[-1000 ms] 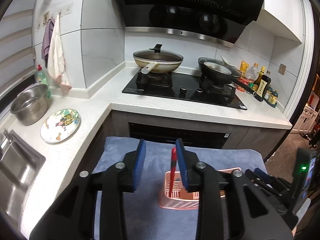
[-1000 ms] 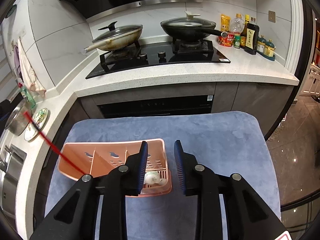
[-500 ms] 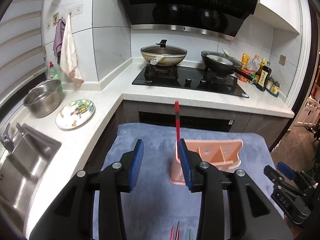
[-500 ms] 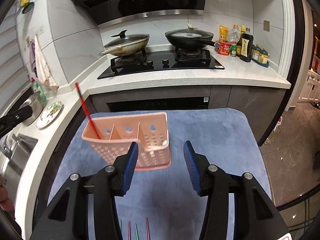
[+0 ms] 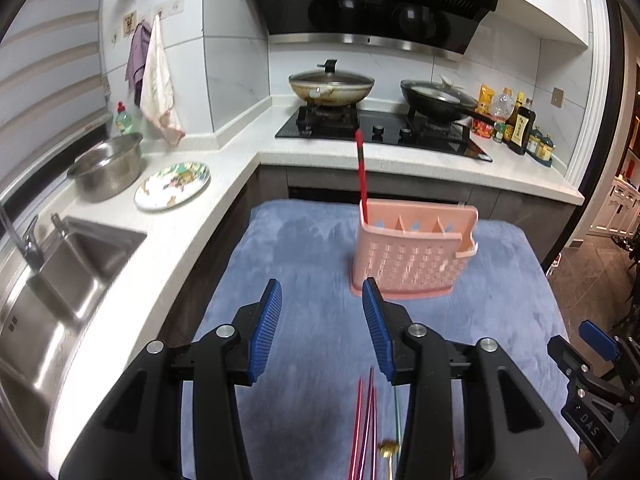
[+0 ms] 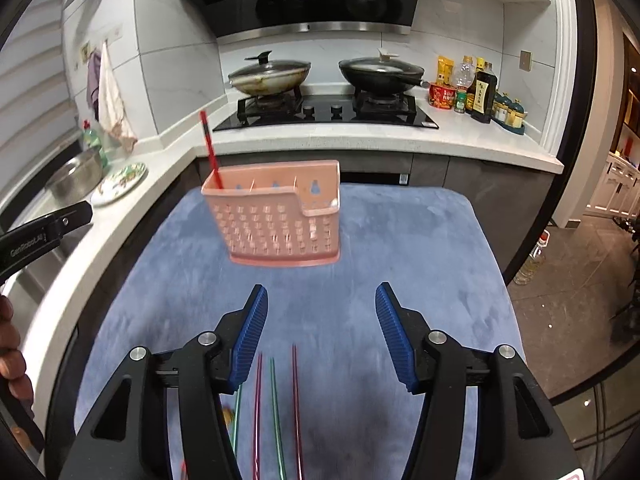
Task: Organize utensils
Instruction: 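Grasp a red chopstick with the right tool while the left tool returns to the chopsticks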
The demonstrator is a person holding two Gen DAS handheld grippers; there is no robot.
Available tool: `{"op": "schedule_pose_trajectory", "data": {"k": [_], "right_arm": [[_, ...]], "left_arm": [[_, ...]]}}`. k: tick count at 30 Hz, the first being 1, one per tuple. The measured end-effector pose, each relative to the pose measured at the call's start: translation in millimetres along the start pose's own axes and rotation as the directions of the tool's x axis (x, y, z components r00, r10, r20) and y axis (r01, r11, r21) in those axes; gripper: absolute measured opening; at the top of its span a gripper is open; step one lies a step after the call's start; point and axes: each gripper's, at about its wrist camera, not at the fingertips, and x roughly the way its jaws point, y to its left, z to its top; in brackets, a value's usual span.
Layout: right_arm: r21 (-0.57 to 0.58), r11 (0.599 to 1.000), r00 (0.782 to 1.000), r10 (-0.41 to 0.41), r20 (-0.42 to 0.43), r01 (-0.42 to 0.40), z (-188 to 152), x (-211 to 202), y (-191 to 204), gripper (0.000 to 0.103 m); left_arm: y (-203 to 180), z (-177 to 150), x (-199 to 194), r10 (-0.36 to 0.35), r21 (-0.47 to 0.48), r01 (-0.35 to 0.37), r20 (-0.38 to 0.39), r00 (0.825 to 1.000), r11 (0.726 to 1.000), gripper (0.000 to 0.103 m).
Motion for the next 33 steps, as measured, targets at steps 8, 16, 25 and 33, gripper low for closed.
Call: {"op": "schedule_pose_trajectory", "data": {"k": [8, 16, 25, 33], "right_arm": [[0.013, 1.000, 0.997, 0.003, -0.082, -0.002, -59, -10, -1, 0.055], [0.006, 1.000, 0.987, -0.018, -0.162, 0.020, -116, -4, -1, 0.055], [0.001, 1.000, 0.972, -0.023, -0.236, 0.024, -158, 17, 3, 0.052], [-0.002, 1.000, 0.952, -0.012, -0.306, 0.012, -183, 37, 7, 0.032]], "left_arm": [[16, -54, -3, 0.009, -0.012, -0.010, -0.081, 0.997, 1.000, 0.041], [23, -104, -3, 0.017, 0.005, -0.017, -0.136, 0.991, 1.000, 0.050], [23, -155, 6, 0.007, 0.024, -0.002, -0.225, 0.974, 1.000, 0.050], [24, -176, 15, 0.007, 0.027, 0.000, -0.268, 0.963, 1.000, 0.050]]}}
